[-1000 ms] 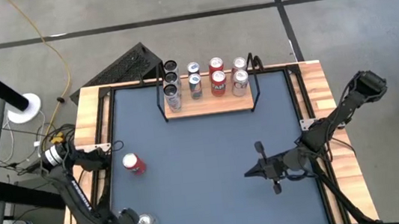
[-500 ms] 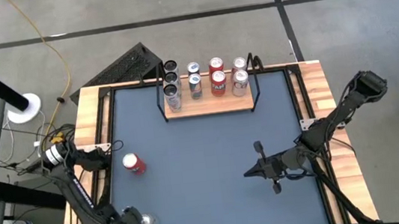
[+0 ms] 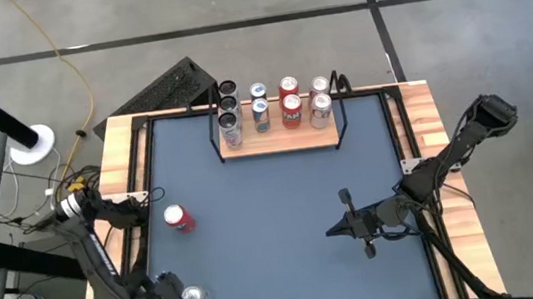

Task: Place canned beverage on shelf
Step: Put the blue soda can on the shelf aligned with the other blue soda cans

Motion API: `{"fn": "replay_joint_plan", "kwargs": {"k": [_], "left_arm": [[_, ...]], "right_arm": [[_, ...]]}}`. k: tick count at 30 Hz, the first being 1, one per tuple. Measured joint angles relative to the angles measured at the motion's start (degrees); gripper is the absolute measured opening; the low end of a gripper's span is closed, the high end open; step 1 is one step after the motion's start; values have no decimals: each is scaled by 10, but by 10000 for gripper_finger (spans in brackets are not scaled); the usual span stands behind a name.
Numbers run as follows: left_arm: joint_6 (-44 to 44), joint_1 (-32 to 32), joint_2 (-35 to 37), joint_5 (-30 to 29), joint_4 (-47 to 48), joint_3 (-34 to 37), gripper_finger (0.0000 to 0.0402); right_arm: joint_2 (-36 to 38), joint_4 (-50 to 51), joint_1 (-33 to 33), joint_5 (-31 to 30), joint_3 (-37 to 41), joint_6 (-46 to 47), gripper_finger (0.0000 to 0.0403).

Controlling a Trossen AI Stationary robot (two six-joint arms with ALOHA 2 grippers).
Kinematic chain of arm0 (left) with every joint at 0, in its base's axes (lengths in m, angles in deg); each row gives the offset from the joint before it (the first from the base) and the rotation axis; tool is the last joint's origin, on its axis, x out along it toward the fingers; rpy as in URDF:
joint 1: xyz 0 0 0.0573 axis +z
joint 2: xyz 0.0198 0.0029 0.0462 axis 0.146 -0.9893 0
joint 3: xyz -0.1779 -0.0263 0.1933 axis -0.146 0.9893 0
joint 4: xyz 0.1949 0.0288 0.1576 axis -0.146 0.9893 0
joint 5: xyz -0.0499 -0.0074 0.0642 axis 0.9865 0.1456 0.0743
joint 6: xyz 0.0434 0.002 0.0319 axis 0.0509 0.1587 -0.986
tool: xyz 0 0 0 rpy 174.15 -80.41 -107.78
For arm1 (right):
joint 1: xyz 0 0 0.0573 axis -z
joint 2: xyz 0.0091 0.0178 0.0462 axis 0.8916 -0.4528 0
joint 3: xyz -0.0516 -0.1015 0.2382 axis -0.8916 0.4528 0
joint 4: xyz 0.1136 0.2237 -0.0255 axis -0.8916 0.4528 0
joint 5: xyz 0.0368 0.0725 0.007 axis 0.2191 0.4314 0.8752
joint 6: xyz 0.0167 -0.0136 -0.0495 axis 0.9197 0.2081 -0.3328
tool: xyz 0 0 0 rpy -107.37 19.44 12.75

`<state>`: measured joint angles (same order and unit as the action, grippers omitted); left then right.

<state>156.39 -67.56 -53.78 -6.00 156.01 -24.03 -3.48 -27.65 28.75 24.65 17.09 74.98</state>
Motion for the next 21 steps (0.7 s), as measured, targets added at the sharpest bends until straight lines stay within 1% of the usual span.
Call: {"fn": "replay_joint_plan", "kwargs": {"k": [1, 3, 6, 9, 13, 18, 21], "left_arm": [[4, 0, 0, -15, 27, -19, 228], [-2, 2, 5, -47, 36, -46, 226], [-32, 14, 16, -100, 36, -55, 226], [-73, 40, 23, -108, 31, -44, 226], [-179, 88, 24, -116, 32, -40, 226], [-300, 164, 24, -172, 32, -40, 226], [-364, 205, 24, -169, 32, -40, 226]], "right_arm": [[0, 0, 0, 0, 0, 0, 0], [0, 0, 0, 0, 0, 0, 0], [0, 0, 0, 1, 0, 0, 0], [0, 0, 0, 1, 0, 0, 0], [0, 0, 0, 1, 0, 0, 0], [0, 0, 0, 6, 0, 0, 0], [0, 3, 0, 8, 0, 0, 0]]}}
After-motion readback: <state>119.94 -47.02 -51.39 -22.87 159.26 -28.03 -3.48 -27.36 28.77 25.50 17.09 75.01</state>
